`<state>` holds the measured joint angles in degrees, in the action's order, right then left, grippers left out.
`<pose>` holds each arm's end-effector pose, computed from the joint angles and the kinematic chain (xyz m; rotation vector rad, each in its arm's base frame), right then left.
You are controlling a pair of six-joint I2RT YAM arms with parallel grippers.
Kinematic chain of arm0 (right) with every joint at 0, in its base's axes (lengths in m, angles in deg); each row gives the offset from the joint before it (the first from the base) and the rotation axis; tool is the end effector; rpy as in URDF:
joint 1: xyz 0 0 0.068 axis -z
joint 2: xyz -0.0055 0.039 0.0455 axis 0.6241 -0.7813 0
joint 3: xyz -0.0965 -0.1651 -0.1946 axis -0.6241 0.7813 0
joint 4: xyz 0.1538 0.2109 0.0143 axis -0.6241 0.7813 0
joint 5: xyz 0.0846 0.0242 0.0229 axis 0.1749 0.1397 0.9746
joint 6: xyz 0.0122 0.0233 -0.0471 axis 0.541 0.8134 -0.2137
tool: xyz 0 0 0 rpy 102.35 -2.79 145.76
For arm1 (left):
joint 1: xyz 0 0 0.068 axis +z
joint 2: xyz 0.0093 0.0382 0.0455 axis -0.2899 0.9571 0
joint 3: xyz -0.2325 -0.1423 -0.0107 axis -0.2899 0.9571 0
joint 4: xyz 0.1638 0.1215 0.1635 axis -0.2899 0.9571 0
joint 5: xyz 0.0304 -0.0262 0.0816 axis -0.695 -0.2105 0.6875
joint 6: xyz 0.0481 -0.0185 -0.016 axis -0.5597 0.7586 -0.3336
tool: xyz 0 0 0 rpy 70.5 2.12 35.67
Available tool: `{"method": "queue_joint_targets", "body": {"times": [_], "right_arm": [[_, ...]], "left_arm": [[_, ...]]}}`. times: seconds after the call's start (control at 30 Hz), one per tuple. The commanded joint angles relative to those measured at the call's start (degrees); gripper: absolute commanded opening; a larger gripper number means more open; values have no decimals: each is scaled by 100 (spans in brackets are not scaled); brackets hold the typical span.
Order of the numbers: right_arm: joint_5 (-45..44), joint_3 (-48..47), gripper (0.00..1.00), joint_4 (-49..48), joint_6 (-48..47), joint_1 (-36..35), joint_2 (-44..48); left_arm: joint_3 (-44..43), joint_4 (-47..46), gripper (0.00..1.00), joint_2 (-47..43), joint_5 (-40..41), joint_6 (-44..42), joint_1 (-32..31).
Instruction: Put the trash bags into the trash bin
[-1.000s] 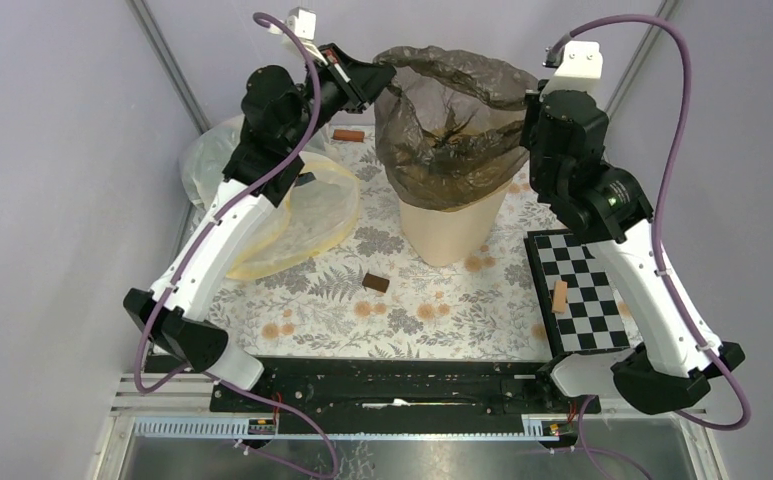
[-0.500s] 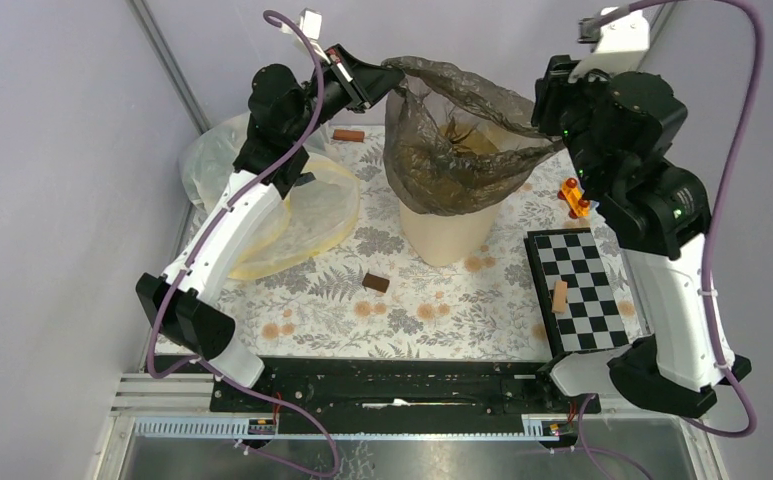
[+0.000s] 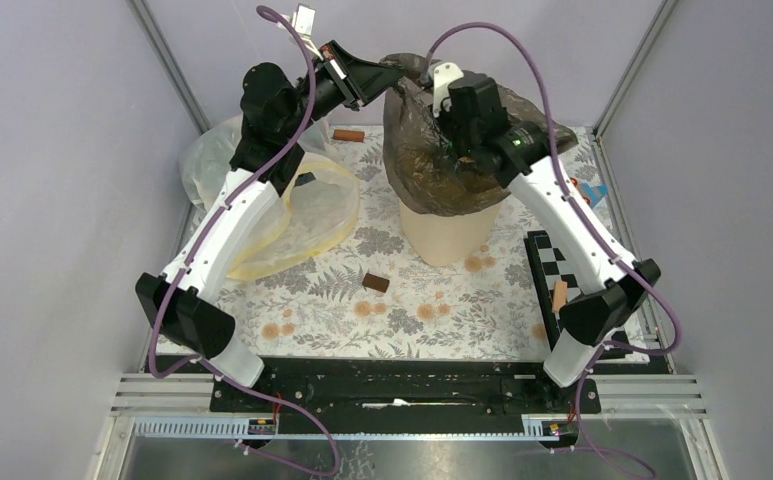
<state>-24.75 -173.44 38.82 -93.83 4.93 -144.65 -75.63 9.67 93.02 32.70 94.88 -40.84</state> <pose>0.3083 0.2000 0.4666 -0.5714 1.8890 0.2010 0.3163 -0.1603 0.5111 0.1870 1.4053 -1.4158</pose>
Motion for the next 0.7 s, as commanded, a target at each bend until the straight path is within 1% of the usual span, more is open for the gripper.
{"method": "queue_joint_targets", "body": {"times": [0.0, 0.1, 0.2, 0.33, 0.47, 0.6, 0.67], "right_arm": [[260, 193, 0, -145, -52, 6, -17], [332, 599, 0, -290, -28, 12, -34], [45, 642, 0, -272, 94, 30, -177], [-290, 228, 0, 351, 313, 187, -386], [-111, 68, 0, 742, 330, 344, -638], [-225, 86, 0, 1141, 453, 351, -1000], [-188, 271, 0, 1223, 458, 358, -1076]], "left_arm": [[-80, -566, 0, 33, -410, 304, 50], [-121, -579, 0, 32, -473, 326, 52], [-127, -763, 0, 57, -590, 487, 52], [-170, -920, 0, 136, -796, 670, 65], [-142, -1065, 0, 164, -889, 851, 140], [-125, -1182, 0, 151, -1038, 976, 262], [-61, -1182, 0, 125, -1064, 981, 324]]}}
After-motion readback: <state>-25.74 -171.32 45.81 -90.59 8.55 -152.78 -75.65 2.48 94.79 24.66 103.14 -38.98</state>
